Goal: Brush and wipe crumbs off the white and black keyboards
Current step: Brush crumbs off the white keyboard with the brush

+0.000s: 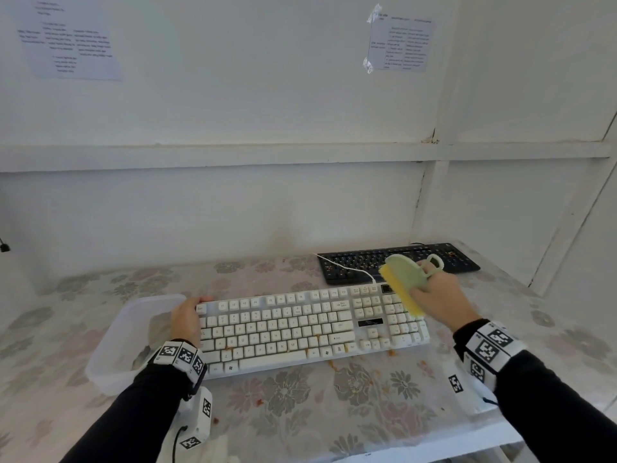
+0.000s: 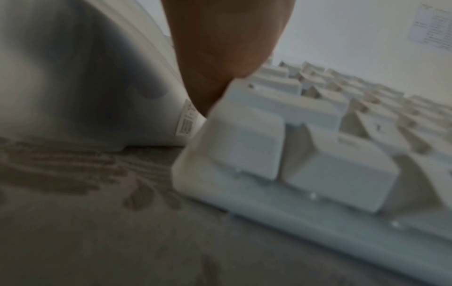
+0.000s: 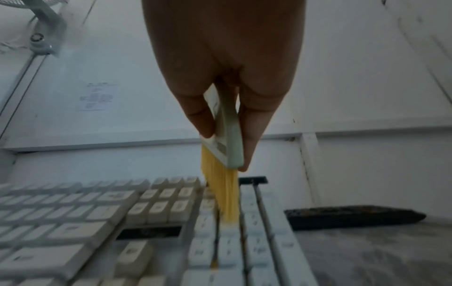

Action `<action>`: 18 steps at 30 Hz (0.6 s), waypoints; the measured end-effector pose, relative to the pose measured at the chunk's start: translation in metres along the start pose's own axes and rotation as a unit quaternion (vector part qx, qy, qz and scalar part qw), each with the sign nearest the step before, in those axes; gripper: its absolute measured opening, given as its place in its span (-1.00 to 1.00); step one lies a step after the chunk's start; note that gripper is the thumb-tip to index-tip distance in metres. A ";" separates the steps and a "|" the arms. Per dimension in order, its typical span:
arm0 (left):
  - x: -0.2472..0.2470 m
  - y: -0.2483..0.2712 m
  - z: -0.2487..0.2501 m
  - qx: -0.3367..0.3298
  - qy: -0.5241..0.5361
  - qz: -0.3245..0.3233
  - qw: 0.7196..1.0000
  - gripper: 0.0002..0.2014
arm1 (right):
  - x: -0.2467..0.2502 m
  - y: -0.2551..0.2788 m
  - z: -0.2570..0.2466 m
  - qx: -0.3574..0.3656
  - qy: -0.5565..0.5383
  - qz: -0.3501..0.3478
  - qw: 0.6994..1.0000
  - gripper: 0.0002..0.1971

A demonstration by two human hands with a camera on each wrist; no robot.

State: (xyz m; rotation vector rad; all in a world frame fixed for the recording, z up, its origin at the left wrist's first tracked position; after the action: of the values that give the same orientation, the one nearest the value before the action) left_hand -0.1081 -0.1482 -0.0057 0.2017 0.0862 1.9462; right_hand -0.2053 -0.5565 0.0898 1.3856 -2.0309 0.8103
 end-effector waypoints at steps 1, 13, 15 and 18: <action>0.000 -0.001 0.000 -0.002 -0.003 -0.001 1.000 -0.70 | -0.007 0.002 0.000 -0.006 -0.031 0.000 0.999 -0.67; 0.000 0.003 0.000 0.006 -0.007 -0.014 1.000 -0.67 | -0.020 0.025 0.026 -0.096 0.073 -0.030 0.992 -0.90; -0.001 0.004 0.001 0.002 -0.009 -0.008 1.000 -0.66 | -0.013 0.019 0.018 -0.054 0.031 0.015 0.998 -0.83; 0.000 0.004 0.000 0.006 -0.010 -0.003 1.000 -0.68 | -0.011 0.015 0.005 0.020 -0.086 0.068 0.994 -0.47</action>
State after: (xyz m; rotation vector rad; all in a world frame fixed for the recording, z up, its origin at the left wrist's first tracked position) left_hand -0.1124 -0.1494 -0.0051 0.2278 0.0860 1.9382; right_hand -0.2160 -0.5491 0.0759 1.3922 -2.2737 0.8175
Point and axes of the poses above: each hand's wrist, its own y-axis away from the middle knuckle, its own x-axis out of the back of the hand, z = x × y, the point moved 5 cm from there along -y, towards the middle knuckle, and after that the axes turned 12 degrees about -y, right-handed, at the moved point
